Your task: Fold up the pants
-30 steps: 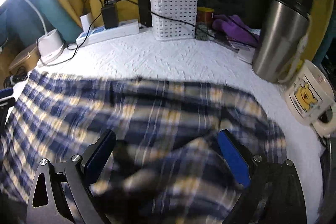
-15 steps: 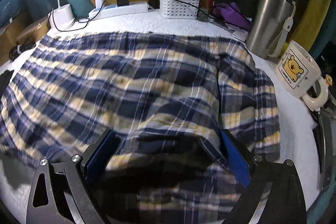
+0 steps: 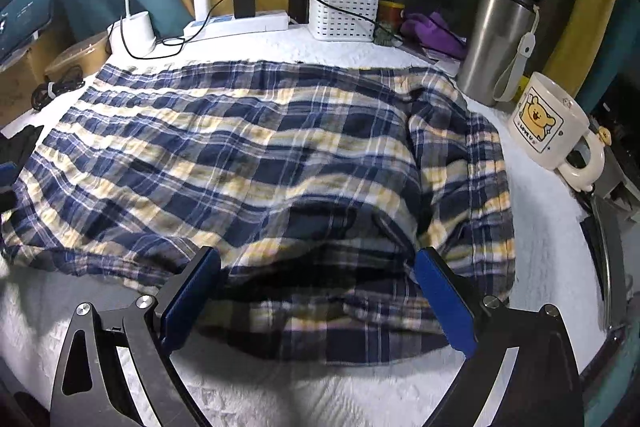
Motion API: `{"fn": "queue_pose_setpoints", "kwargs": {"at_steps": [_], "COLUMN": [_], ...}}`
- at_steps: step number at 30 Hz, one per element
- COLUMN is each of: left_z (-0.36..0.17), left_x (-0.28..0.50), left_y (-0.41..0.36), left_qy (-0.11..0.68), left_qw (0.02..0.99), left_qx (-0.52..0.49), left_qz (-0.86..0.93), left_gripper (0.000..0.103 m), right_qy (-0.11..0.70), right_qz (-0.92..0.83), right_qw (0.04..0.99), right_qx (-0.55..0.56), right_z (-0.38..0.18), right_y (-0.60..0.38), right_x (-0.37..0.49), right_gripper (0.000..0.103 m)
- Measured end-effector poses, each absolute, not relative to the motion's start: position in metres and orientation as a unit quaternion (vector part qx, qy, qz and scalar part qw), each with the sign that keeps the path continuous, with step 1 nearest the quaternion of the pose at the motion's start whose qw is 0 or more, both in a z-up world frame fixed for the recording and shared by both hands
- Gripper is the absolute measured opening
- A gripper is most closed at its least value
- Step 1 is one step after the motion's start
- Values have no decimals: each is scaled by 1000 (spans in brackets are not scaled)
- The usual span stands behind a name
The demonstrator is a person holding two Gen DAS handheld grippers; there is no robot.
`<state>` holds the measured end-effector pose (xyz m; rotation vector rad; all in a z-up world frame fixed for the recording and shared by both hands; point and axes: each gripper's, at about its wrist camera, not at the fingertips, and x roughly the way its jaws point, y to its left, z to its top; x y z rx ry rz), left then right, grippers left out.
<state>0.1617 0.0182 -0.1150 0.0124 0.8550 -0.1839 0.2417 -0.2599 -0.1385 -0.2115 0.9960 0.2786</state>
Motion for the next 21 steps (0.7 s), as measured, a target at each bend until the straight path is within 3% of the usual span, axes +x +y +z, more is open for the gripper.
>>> {"fn": "queue_pose_setpoints", "kwargs": {"at_steps": [6, 11, 21], "left_z": [-146, -149, -120], "left_x": [151, 131, 126], "left_y": [16, 20, 57], "left_qy": [458, 443, 430], "left_qw": [887, 895, 903], "left_qx": [7, 21, 3], "left_qz": [-66, -44, -5], "left_gripper": [57, 57, 57], "right_qy": [483, 484, 467], "right_qz": [134, 138, 139], "right_qw": [860, 859, 869], "right_qx": [-89, -98, -89], "right_z": [-149, -150, -128], "right_y": [-279, -283, -298], "right_x": [236, 229, 218], "right_gripper": [98, 98, 98]}}
